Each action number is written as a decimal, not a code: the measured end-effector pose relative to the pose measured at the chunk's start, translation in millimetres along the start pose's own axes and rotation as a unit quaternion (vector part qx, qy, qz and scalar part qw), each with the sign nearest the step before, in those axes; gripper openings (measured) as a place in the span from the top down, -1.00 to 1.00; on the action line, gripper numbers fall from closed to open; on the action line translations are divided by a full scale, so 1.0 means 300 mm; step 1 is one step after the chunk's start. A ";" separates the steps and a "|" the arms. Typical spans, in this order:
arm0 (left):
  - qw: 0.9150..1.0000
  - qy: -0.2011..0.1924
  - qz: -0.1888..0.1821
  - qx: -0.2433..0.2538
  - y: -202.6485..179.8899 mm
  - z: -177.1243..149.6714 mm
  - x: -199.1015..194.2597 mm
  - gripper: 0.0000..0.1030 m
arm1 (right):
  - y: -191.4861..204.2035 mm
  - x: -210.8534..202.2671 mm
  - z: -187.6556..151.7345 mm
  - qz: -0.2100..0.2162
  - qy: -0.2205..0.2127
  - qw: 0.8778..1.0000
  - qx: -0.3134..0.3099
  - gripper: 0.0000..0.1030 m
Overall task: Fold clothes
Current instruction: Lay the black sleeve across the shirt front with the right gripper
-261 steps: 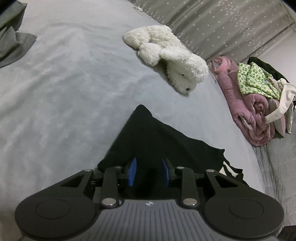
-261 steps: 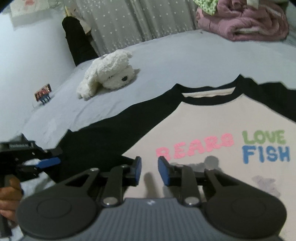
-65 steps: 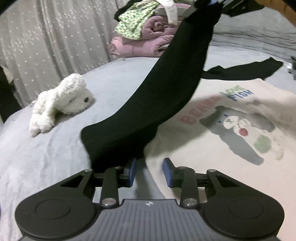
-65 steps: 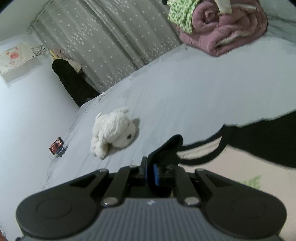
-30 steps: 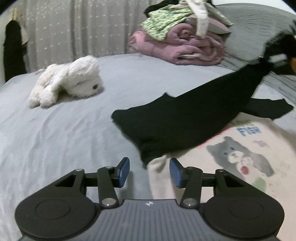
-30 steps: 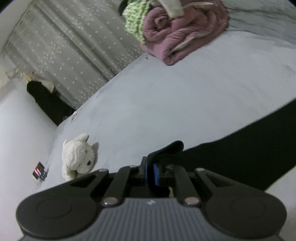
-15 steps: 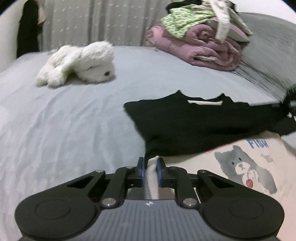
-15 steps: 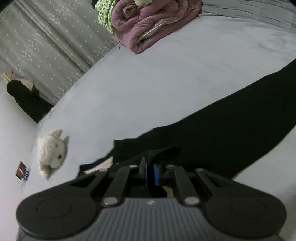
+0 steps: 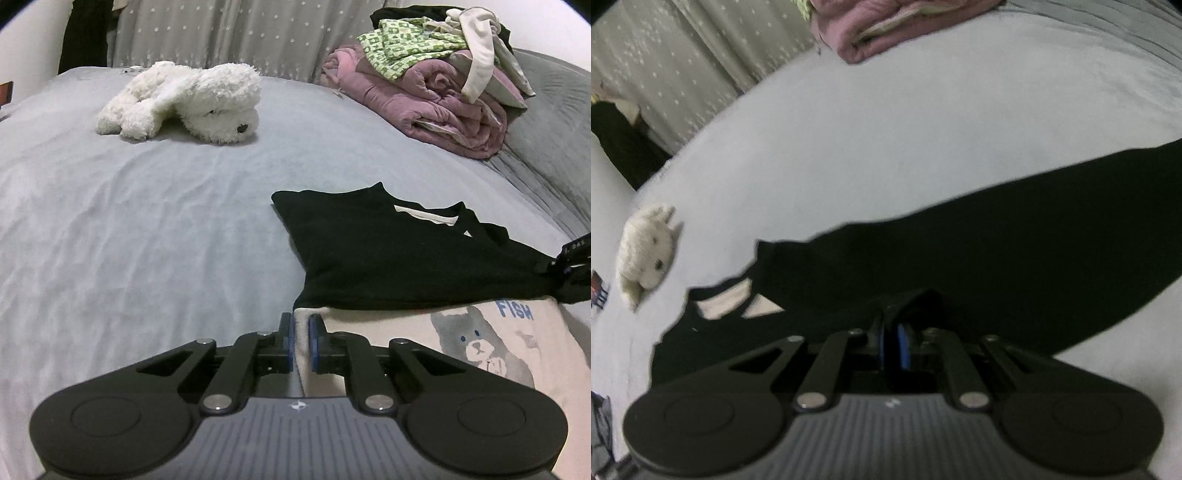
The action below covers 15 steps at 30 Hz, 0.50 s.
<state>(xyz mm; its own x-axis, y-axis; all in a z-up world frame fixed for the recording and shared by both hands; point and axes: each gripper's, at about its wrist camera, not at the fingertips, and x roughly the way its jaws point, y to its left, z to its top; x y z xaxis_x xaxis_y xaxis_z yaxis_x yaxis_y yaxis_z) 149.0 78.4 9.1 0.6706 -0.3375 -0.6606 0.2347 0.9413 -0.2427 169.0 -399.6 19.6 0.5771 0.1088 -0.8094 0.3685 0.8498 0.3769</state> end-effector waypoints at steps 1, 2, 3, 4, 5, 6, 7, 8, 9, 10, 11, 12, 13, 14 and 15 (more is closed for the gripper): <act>1.000 -0.001 0.000 0.004 -0.003 0.000 0.000 0.78 | -0.011 -0.001 -0.003 0.004 -0.002 1.000 0.007 0.72; 1.000 0.000 0.000 0.007 -0.005 -0.001 0.001 0.78 | -0.027 -0.009 -0.009 0.013 -0.007 1.000 0.019 0.64; 1.000 0.000 0.000 0.010 -0.006 -0.002 0.001 0.78 | -0.043 -0.015 -0.014 0.022 -0.011 0.999 0.030 0.40; 1.000 0.000 -0.001 0.014 -0.007 -0.003 0.002 0.78 | -0.056 -0.016 -0.020 0.026 -0.011 0.999 0.035 0.36; 1.000 -0.001 -0.003 0.016 -0.007 -0.003 0.000 0.78 | -0.064 -0.015 -0.027 0.024 -0.010 0.999 0.034 0.37; 1.000 0.000 -0.005 0.019 -0.006 -0.002 -0.001 0.78 | -0.073 -0.017 -0.034 0.024 -0.010 0.999 0.034 0.37; 1.000 0.001 -0.006 0.019 -0.006 -0.002 -0.001 0.78 | -0.085 -0.023 -0.039 0.030 -0.013 0.999 0.041 0.36; 1.000 0.002 -0.006 0.020 -0.005 -0.002 0.000 0.78 | -0.098 -0.032 -0.042 0.043 -0.018 0.998 0.051 0.37; 1.000 0.003 -0.006 0.020 -0.005 -0.001 0.000 0.78 | -0.109 -0.038 -0.043 0.053 -0.022 0.997 0.059 0.38; 1.000 0.003 -0.006 0.019 -0.005 -0.002 0.000 0.78 | -0.114 -0.042 -0.043 0.054 -0.024 0.997 0.058 0.39; 1.000 0.004 -0.005 0.019 -0.006 -0.002 -0.002 0.78 | -0.115 -0.044 -0.043 0.049 -0.025 0.997 0.055 0.53; 1.000 0.006 -0.003 0.019 -0.009 -0.002 -0.004 0.78 | -0.106 -0.042 -0.044 0.035 -0.026 0.998 0.043 0.68; 1.000 0.008 -0.002 0.019 -0.011 -0.001 -0.005 0.78 | -0.100 -0.041 -0.045 0.031 -0.026 0.999 0.035 0.73; 1.000 0.010 -0.001 0.018 -0.012 -0.001 -0.006 0.78 | -0.095 -0.044 -0.046 0.031 -0.027 0.999 0.030 0.74; 1.000 0.011 -0.001 0.017 -0.011 0.000 -0.007 0.78 | -0.091 -0.053 -0.048 0.040 -0.029 0.998 0.033 0.71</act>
<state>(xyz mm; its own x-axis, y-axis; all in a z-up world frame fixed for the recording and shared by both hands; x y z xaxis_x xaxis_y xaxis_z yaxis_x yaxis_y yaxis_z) 146.7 76.1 11.3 0.6545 -0.3387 -0.6760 0.2594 0.9404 -0.2200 139.1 -417.2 15.7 0.6476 0.1422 -0.7486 0.3657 0.8038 0.4691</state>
